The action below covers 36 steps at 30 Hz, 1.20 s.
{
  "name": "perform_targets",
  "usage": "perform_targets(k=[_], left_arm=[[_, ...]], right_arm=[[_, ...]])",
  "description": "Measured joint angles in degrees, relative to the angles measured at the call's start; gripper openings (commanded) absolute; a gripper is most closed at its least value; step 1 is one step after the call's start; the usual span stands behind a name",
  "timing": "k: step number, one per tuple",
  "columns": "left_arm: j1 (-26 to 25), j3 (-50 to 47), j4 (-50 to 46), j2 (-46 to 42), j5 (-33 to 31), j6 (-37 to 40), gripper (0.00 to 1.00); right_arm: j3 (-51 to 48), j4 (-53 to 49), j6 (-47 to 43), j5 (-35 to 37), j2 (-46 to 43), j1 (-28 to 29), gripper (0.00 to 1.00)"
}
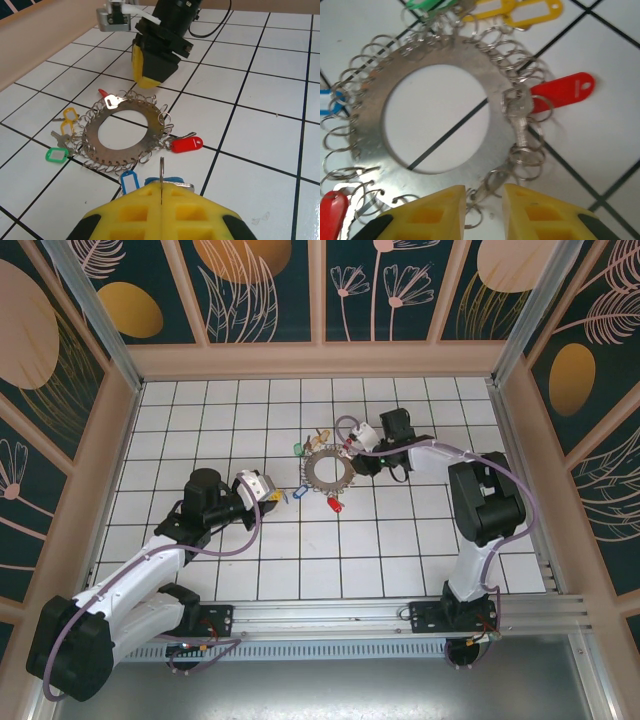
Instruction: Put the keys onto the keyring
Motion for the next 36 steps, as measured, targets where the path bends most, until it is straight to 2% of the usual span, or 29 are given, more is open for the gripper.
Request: perform_targets(k=[7, 12, 21, 24, 32, 36], left_arm=[[0.00, 0.00, 0.09, 0.68, 0.02, 0.00, 0.00], [0.00, 0.00, 0.11, 1.20, 0.02, 0.00, 0.00], [0.00, 0.00, 0.11, 1.20, 0.02, 0.00, 0.00], [0.00, 0.00, 0.11, 1.20, 0.00, 0.00, 0.00], [0.00, 0.00, 0.09, 1.20, -0.02, 0.00, 0.00], [0.00, 0.00, 0.09, 1.20, -0.02, 0.02, 0.00]], right_arm=[[-10.95, -0.48, -11.67, -3.85, -7.63, 1.42, 0.34], [-12.66, 1.81, -16.15, -2.71, -7.74, 1.42, 0.37], [-12.09, 6.10, -20.70, -0.63, -4.50, 1.70, 0.33], [-10.45, 6.12, -22.25, 0.37, -2.45, 2.54, 0.30], [-8.83, 6.67, -24.44, 2.03, -0.57, 4.46, 0.06], [-8.72, 6.82, -24.52, 2.40, -0.57, 4.46, 0.00]])
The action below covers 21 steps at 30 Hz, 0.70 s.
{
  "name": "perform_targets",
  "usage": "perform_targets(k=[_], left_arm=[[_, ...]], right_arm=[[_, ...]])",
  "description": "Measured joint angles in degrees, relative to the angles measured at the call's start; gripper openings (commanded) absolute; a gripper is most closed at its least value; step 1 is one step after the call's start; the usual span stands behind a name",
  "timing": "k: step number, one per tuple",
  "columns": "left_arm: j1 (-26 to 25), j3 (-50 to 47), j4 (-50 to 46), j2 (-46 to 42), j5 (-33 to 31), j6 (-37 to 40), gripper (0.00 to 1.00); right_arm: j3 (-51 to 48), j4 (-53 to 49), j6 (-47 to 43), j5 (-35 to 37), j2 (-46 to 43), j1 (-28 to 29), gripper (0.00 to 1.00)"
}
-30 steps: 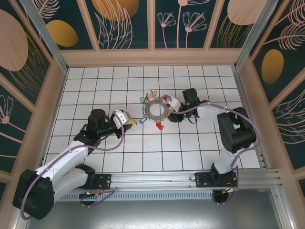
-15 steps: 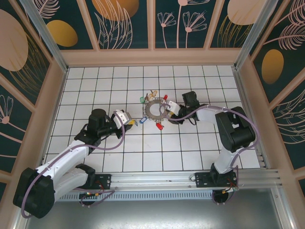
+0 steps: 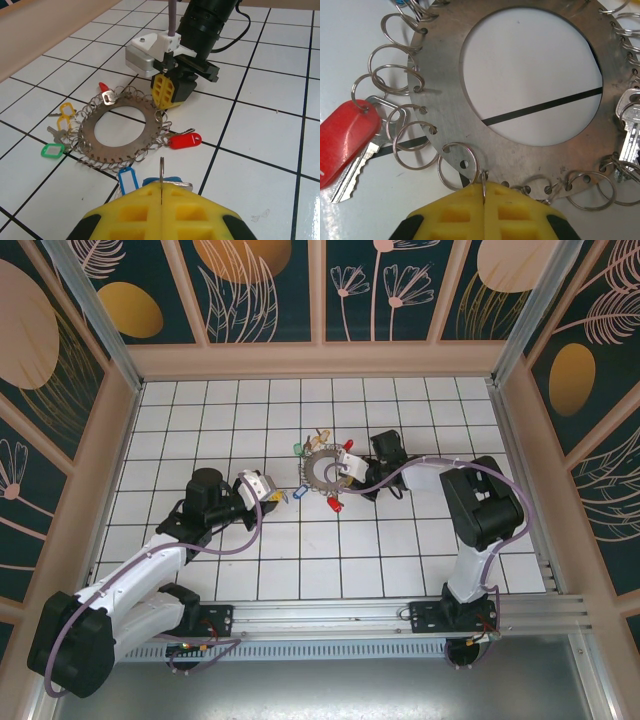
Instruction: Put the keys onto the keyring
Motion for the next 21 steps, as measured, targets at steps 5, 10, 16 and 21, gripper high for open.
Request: perform_targets(k=[5, 10, 16, 21], left_arm=[[0.00, 0.00, 0.00, 0.02, 0.00, 0.00, 0.00], [0.00, 0.00, 0.00, 0.02, 0.02, 0.00, 0.00], [0.00, 0.00, -0.02, 0.28, 0.02, 0.00, 0.00], [0.00, 0.00, -0.02, 0.28, 0.00, 0.00, 0.00]], right_arm=[[-0.17, 0.35, 0.20, -0.17, -0.11, 0.00, 0.00], [-2.16, 2.16, 1.31, 0.33, -1.25, 0.00, 0.24], [-7.28, 5.25, 2.29, 1.09, -6.23, -0.11, 0.31], [-9.29, 6.25, 1.81, 1.09, -11.45, 0.96, 0.25]])
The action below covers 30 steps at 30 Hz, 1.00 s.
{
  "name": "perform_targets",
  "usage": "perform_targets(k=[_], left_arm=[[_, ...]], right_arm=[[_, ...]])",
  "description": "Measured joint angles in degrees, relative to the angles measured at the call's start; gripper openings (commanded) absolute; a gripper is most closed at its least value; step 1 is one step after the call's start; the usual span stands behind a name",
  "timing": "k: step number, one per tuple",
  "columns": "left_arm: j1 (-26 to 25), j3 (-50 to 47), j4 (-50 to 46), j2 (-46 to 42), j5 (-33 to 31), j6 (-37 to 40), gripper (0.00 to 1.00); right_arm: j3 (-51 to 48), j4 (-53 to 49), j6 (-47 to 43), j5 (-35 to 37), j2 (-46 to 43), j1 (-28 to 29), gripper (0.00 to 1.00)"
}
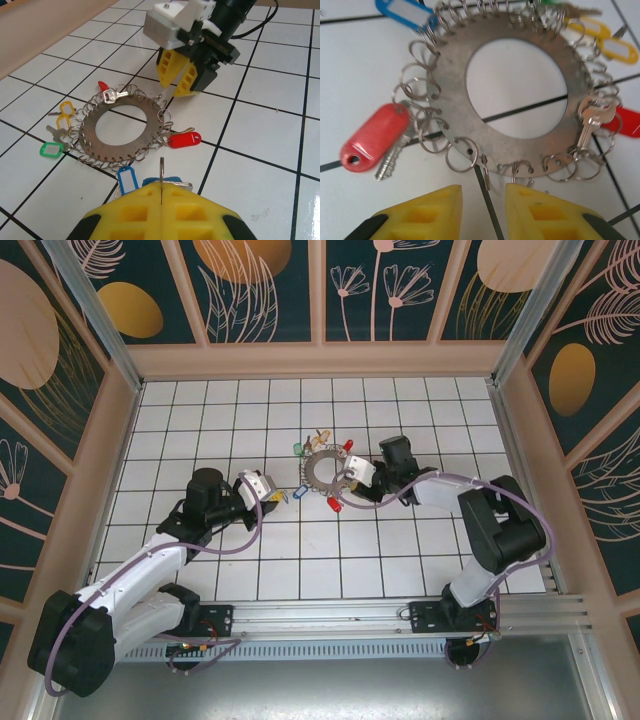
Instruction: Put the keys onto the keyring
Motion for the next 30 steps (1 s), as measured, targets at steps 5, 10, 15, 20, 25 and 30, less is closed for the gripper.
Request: perform_targets(k=[5, 10, 15, 20, 25, 30], left_arm=[[0.00, 0.00, 0.00, 0.00, 0.00, 0.00, 0.00], [0.00, 0.00, 0.00, 0.00, 0.02, 0.00, 0.00], [0.00, 0.00, 0.00, 0.00, 0.02, 0.00, 0.00], [0.00, 0.00, 0.00, 0.00, 0.02, 0.00, 0.00], [0.00, 0.00, 0.00, 0.00, 0.02, 0.00, 0.00], [0.00, 0.00, 0.00, 0.07, 0.02, 0.00, 0.00]], right_arm=[[-0.63, 0.55, -1.70, -0.90, -1.77, 3.93, 0.27], [-0.55, 0.31, -3.02, -0.96, -0.50, 5.88, 0.30], [-0.20, -0.33, -4.48, 1.14, 3.06, 6.91, 0.33], [0.50, -0.66, -5.77, 3.63, 4.37, 6.62, 0.32], [1.27, 0.24, -5.66, 4.74, 5.79, 6.60, 0.29], [1.70, 1.79, -5.42, 5.81, 7.10, 6.75, 0.18]])
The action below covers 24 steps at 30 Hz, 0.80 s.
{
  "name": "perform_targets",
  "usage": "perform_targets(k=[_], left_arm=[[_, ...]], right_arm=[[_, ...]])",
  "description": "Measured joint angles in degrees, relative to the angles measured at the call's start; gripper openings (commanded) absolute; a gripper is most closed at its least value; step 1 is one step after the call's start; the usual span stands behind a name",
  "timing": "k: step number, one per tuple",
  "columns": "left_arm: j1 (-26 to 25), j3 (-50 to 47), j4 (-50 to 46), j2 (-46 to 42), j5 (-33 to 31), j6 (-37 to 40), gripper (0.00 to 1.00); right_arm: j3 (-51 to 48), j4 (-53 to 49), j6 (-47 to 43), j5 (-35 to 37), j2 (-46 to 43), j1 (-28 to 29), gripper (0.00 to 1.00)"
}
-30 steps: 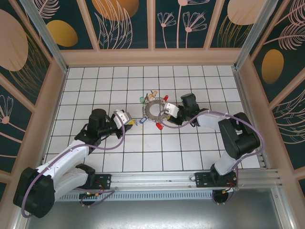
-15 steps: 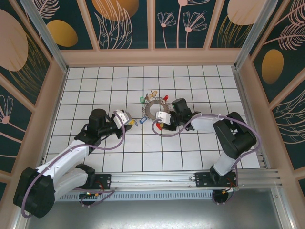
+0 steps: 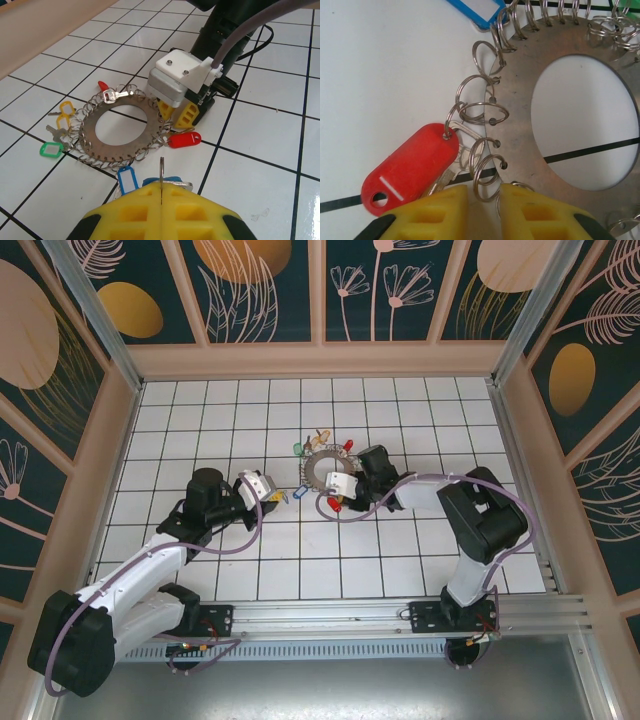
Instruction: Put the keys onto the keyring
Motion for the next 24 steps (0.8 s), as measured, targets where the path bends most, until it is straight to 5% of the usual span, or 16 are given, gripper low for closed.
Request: perform_targets(k=[7, 15, 21, 24], left_arm=[[-0.02, 0.13, -1.01, 1.51, -2.29, 0.24, 0.00], [-0.07, 6.49, -12.13, 14.01, -21.42, 0.35, 0.00], [-0.07, 9.70, -18.29, 21.77, -29.29, -1.05, 0.00], [-0.07, 11.17, -19.98, 24.57, -30.53, -1.95, 0.14]], right_arm=[[0.00, 2.29, 1.07, 1.05, 0.17, 0.04, 0.06], [-1.84, 6.75, 3.56, 0.98, -0.15, 0.04, 0.00], [-2.99, 7.80, 5.22, 0.61, -0.61, 0.07, 0.00], [-3.58, 8.63, 5.79, 0.57, -0.85, 0.04, 0.00]])
